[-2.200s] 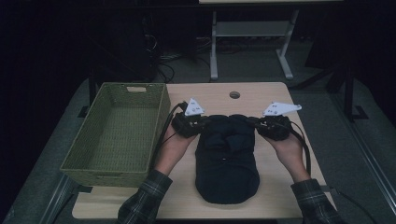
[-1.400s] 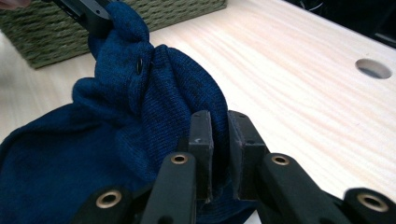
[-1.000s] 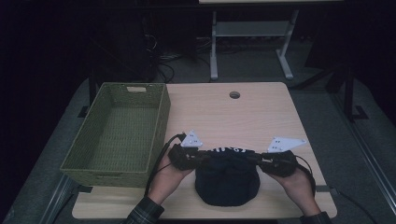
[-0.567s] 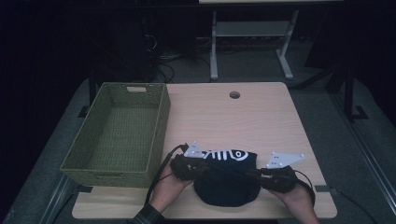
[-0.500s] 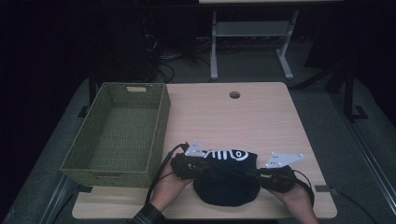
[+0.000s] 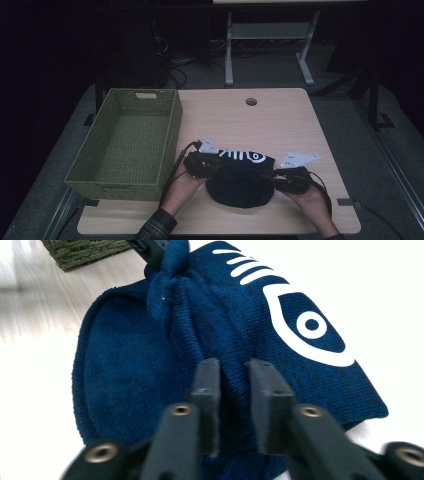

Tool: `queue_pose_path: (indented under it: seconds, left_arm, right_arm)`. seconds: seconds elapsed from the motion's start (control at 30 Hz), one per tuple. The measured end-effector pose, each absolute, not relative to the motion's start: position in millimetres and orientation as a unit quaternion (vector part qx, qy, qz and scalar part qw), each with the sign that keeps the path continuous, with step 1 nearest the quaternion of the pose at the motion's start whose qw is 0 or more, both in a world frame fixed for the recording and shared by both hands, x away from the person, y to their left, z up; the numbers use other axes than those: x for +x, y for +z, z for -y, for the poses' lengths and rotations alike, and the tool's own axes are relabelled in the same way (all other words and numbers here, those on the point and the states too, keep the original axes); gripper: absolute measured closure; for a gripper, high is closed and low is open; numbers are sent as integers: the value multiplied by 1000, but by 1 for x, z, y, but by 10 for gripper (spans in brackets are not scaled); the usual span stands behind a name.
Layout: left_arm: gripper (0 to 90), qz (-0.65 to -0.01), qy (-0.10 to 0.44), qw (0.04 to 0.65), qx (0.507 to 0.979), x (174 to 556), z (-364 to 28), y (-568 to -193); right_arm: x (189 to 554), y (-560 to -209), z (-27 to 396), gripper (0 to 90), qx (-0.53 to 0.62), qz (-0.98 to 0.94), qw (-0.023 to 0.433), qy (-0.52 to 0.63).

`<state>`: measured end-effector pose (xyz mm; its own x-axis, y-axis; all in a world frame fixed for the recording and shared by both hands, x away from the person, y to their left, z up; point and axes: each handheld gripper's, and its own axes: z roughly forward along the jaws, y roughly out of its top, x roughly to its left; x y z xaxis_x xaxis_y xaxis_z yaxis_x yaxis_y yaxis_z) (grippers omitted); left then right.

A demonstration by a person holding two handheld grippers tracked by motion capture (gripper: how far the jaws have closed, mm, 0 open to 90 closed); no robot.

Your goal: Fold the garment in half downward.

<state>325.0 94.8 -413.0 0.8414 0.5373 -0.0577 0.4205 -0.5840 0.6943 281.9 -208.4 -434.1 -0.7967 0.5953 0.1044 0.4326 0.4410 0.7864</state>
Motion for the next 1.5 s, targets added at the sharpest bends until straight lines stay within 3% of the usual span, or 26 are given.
queue_pose_path:
  seconds: [0.23, 0.53, 0.6, 0.67, 0.87, 1.13, 1.5]
  left_arm:
    - [544, -261, 65, 401, 876, 311, -102, -389]
    - [498, -260, 68, 430, 862, 302, -109, -363]
    - [528, -260, 73, 431, 861, 302, -109, -359]
    - [613, -262, 73, 433, 860, 305, -109, -357]
    - [897, -277, 70, 422, 861, 325, -102, -366]
    - [899, -291, 71, 406, 864, 354, -95, -383]
    - [899, -303, 56, 369, 877, 375, -81, -416]
  right_arm:
    - [274, -418, 215, 486, 308, -833, 76, 453]
    - [272, -395, 227, 465, 304, -819, 81, 481]
    - [273, -393, 229, 500, 305, -816, 84, 485]
    - [275, -392, 229, 554, 308, -816, 85, 482]
    - [288, -398, 227, 888, 313, -818, 87, 475]
    - [306, -412, 223, 900, 323, -822, 80, 462]
    - [296, -421, 218, 900, 311, -830, 65, 458]
